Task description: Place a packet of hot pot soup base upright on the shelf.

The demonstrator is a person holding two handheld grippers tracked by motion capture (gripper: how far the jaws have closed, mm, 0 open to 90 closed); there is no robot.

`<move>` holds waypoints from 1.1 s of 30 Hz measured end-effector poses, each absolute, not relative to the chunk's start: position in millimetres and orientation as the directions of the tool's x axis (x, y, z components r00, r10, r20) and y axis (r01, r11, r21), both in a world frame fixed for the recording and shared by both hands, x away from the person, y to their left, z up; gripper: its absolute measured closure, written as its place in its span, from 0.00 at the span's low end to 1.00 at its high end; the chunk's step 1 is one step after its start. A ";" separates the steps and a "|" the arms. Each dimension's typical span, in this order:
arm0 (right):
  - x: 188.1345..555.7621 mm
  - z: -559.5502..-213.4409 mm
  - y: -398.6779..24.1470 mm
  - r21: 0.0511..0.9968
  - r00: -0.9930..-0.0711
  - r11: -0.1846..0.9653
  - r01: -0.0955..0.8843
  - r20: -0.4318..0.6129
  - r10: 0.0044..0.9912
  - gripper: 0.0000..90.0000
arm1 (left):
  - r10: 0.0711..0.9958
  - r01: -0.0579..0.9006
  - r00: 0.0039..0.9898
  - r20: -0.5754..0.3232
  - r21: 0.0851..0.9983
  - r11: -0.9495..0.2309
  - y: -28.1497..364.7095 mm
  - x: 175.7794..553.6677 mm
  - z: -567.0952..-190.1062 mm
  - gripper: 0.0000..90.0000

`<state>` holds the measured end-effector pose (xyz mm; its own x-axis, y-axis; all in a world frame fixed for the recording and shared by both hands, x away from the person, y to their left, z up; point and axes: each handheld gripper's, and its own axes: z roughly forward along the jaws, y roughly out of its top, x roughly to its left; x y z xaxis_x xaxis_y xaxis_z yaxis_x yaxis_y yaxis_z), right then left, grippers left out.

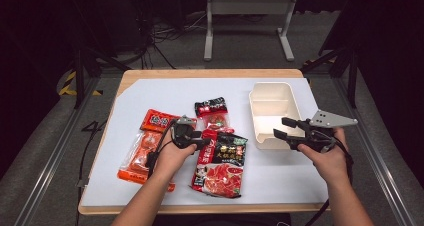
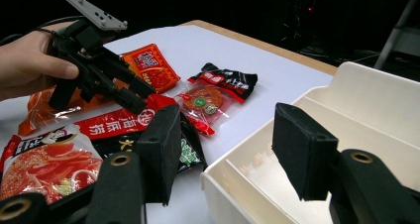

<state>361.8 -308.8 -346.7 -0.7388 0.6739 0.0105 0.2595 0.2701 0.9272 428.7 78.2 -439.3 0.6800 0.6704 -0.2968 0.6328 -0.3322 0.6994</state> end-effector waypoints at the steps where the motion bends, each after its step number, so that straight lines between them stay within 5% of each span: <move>1: 361.9 -346.8 -308.6 0.928 -0.738 0.268 0.260 0.012 0.674 0.50 | 0.670 0.640 0.676 -0.305 0.695 -0.329 78.3 429.0 -439.5 0.54; 8: 362.6 -348.2 -307.6 0.930 -0.739 0.250 0.271 0.035 0.673 0.47 | 0.658 0.663 0.679 -0.326 0.658 -0.357 72.2 430.6 -444.8 0.56; 20: 363.0 -349.8 -306.1 0.926 -0.742 0.255 0.280 0.040 0.669 0.47 | 0.642 0.700 0.654 -0.401 0.642 -0.312 73.0 432.1 -448.6 0.82; 33: 363.8 -351.4 -303.5 0.922 -0.744 0.256 0.290 0.050 0.666 0.48 | 0.639 0.721 0.626 -0.446 0.644 -0.257 75.6 430.7 -449.5 0.92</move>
<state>363.8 -303.5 -351.4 -0.7443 0.6661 0.0495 0.2901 0.2556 0.9222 430.7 75.6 -449.5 0.6263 0.6392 -0.4463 0.7207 -0.2566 0.6440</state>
